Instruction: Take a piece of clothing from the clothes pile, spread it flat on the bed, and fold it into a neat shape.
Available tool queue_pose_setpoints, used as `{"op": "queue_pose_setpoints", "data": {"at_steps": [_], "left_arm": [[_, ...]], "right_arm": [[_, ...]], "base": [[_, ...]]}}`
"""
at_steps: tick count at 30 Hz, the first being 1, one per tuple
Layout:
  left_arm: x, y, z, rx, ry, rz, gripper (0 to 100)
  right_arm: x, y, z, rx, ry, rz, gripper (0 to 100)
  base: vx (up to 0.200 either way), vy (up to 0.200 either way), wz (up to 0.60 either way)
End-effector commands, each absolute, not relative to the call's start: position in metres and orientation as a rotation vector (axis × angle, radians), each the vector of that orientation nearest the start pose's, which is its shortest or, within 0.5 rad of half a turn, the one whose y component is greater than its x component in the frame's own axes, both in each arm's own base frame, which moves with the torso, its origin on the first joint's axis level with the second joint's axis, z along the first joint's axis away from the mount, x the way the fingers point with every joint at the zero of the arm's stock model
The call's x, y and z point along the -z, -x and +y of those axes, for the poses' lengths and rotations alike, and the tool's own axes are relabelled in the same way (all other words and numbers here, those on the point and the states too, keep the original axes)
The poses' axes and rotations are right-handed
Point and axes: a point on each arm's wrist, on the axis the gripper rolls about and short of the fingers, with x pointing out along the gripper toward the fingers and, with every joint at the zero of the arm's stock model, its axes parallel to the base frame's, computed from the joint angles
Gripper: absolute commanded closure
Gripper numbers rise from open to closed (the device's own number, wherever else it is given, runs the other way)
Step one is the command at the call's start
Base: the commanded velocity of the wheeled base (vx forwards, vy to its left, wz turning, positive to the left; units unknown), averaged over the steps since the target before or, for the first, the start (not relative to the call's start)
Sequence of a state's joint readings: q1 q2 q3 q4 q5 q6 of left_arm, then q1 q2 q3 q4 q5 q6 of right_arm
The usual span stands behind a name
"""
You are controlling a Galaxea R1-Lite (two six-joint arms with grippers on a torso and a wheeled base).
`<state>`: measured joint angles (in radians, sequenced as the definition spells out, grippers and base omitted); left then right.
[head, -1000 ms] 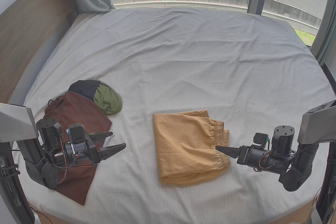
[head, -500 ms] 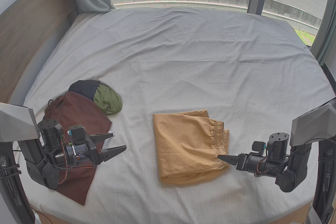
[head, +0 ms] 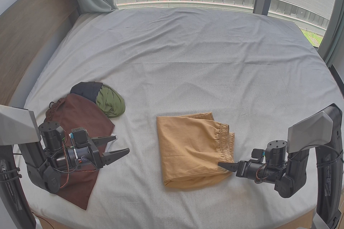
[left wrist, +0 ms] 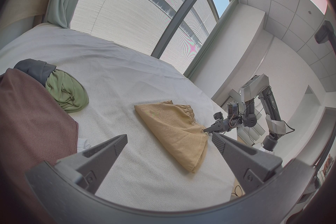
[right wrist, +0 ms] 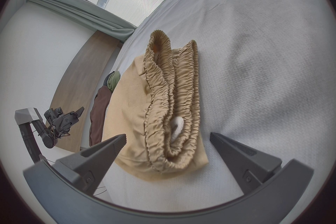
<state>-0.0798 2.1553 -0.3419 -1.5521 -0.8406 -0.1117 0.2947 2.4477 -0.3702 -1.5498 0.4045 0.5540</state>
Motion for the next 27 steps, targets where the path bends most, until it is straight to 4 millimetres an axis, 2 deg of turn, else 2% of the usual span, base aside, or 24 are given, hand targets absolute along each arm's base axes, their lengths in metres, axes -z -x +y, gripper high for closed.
{"op": "queue_pose_setpoints", "data": {"at_steps": [1,11,17,18,27], "left_arm": [[-0.038,-0.286,-0.04,0.901,0.204,0.302,0],[-0.038,-0.286,-0.039,0.899,0.205,0.303,0],[-0.038,-0.286,-0.038,0.898,0.205,0.303,0],[-0.038,-0.286,-0.038,0.898,0.205,0.303,0],[-0.038,-0.286,-0.038,0.898,0.205,0.303,0]], "right_arm": [[0.063,-0.287,0.1,-0.516,-0.551,0.741,0],[0.055,-0.304,0.13,-0.531,-0.644,0.682,0],[0.055,-0.304,0.134,-0.518,-0.655,0.677,0],[0.055,-0.304,0.134,-0.518,-0.655,0.677,100],[0.056,-0.303,0.134,-0.515,-0.654,0.683,100]], "base": [[0.0,0.0,0.0],[0.0,0.0,0.0],[0.0,0.0,0.0],[0.0,0.0,0.0],[0.0,0.0,0.0]]}}
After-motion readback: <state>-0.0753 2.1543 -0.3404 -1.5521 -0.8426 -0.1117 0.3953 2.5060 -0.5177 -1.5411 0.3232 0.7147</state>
